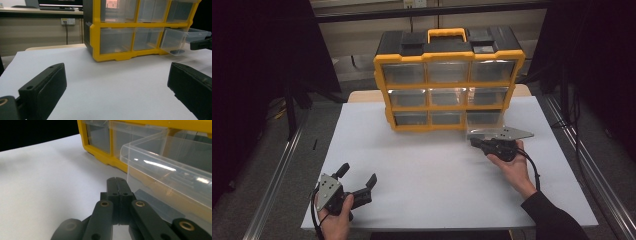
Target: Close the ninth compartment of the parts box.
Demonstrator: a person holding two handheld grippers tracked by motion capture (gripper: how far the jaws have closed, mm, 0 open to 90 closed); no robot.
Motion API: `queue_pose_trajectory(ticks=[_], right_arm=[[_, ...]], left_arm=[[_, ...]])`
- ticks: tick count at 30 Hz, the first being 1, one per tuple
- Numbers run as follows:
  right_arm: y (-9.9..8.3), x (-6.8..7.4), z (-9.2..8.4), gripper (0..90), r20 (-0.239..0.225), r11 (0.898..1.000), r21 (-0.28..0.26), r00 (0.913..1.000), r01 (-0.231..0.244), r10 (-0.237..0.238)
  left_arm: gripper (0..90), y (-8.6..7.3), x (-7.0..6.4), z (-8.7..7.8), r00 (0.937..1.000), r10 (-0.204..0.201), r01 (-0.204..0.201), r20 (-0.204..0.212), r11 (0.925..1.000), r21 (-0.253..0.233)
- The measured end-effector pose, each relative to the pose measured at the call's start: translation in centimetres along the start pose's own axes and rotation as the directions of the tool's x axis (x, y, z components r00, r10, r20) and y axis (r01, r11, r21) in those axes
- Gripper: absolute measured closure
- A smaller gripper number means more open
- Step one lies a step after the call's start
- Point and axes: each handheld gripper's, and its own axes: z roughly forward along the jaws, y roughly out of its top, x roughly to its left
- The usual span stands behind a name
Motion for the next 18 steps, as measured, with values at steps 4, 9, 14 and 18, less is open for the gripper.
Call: queue_pose_trajectory(ticks=[4,9,14,18], right_arm=[[0.04,-0.2,0.03,90.0,0.022,1.0,0.012,0.9997,0.011,-0.011],[0.0,-0.34,0.04,90.0,0.045,0.999,0.025,0.9988,0.02,-0.022],[0.0,-0.6,0.02,90.0,0.06,0.999,0.023,0.9978,0.027,-0.029],[-0.1,-0.85,0.05,90.0,0.09,0.999,0.029,0.9954,0.03,-0.033]], left_arm=[[2.3,0.01,0.03,0.01,1.0,-0.002,0.002,0.001,1.0,-0.001],[2.3,0.03,-0.03,0.01,1.0,0.0,0.0,-0.002,1.0,-0.002],[2.3,0.03,-0.07,-0.03,1.0,0.002,-0.002,0.003,1.0,-0.002],[2.3,-0.01,-0.12,0.02,1.0,-0.003,0.003,0.007,1.0,-0.002]])
